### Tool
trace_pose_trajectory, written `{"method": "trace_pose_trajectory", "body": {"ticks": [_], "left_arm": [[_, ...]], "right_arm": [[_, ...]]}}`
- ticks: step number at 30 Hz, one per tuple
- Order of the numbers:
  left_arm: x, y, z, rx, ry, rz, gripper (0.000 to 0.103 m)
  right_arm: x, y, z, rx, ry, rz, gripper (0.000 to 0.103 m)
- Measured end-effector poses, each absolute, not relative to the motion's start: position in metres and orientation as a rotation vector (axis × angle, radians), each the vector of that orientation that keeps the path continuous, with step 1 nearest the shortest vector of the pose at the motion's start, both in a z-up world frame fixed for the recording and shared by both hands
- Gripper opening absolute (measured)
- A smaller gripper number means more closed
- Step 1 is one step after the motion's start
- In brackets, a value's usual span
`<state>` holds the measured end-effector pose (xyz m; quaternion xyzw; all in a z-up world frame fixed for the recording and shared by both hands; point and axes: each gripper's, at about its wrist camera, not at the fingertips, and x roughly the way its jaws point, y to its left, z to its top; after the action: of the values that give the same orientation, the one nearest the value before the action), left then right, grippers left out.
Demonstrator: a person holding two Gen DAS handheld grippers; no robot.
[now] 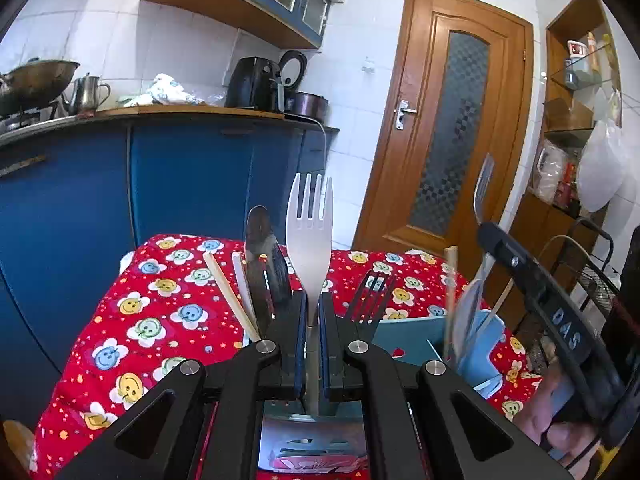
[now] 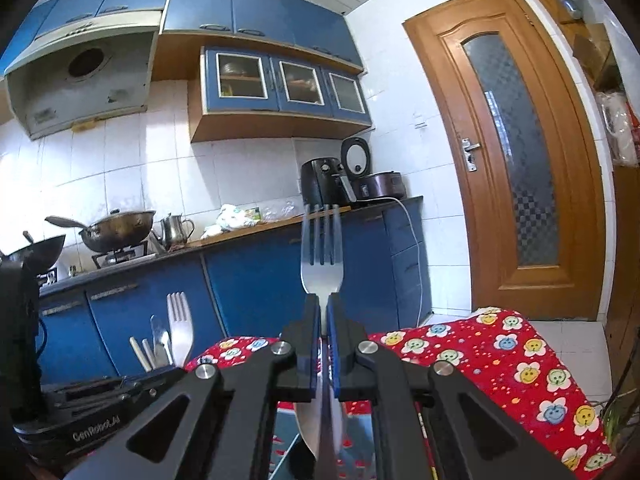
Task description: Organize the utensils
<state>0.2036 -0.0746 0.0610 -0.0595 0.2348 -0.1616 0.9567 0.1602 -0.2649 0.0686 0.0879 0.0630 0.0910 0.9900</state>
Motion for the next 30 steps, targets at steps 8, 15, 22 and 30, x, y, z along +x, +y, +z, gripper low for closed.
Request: {"method": "trace_pose_trajectory", "body": {"ticks": [8,15,22,30], "left_arm": [[0.203,-0.077,0.061,-0.132,0.509,-0.335,0.018],[0.190,-0.071,0.074,-0.131,0.485,-0.304,0.037],[0.173,-0.063,0.084,-0.125,0.482,-0.279,0.044],[0.141,-0.049,0.095,-0.099,0.474,-0.249,0.055]], "right_arm": [[0.152,-0.259,0.069,0.126,0.163,0.168,0.015],[0.137,-0.266,0.077,0.164,0.180,0.195,0.030],[0.115,-0.266,0.083,0.174,0.202,0.209,0.041],[0.084,-0.266,0.086,0.196,0.250,0.209,0.052]]}}
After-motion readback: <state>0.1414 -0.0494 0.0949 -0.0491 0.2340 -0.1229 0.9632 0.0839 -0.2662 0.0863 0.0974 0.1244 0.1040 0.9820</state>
